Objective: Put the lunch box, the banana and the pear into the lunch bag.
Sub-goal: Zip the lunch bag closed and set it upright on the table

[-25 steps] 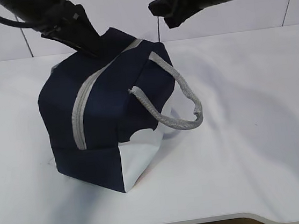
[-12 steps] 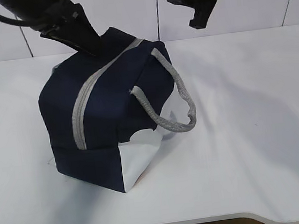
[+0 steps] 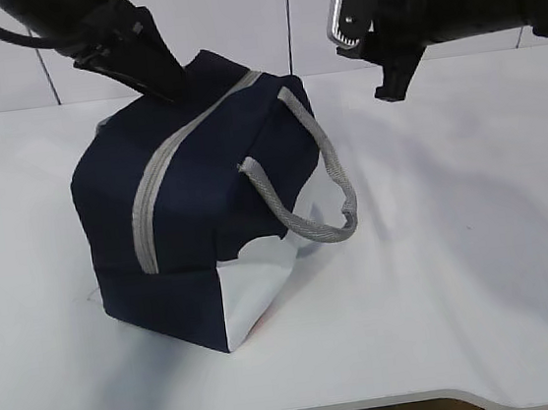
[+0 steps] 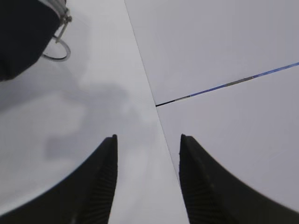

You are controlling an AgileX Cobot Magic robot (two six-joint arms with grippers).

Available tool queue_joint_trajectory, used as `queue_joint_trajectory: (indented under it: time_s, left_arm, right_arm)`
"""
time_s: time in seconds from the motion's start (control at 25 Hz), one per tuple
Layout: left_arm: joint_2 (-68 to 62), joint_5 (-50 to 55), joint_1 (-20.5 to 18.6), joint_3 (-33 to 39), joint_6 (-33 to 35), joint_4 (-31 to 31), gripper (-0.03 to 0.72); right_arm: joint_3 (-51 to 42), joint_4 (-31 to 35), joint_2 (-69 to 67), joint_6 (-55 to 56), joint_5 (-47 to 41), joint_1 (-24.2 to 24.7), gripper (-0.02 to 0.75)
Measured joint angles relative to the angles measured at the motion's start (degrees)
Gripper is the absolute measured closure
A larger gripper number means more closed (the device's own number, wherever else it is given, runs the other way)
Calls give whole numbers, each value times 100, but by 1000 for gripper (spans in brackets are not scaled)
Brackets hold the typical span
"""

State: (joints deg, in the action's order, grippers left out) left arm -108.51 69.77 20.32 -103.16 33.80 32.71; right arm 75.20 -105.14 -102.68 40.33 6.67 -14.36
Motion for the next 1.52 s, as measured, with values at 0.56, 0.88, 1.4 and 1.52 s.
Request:
queue_joint_trajectory:
  time_s: [0.56, 0.88, 1.4, 1.52]
  left_arm:
    - [0, 2, 0, 0, -38, 0, 371]
    - [0, 2, 0, 0, -88, 0, 371]
    - [0, 12, 0, 0, -343, -10, 371]
    - [0, 12, 0, 0, -363, -10, 371]
  right_arm:
    - [-469, 0, 369, 1430, -233, -236, 372]
    - [-763, 0, 901, 855, -413, -236, 371]
    - [-1593, 0, 1445, -2712, -467, -246, 371]
    - [-1731, 0, 1409, -2889, -667, -246, 371]
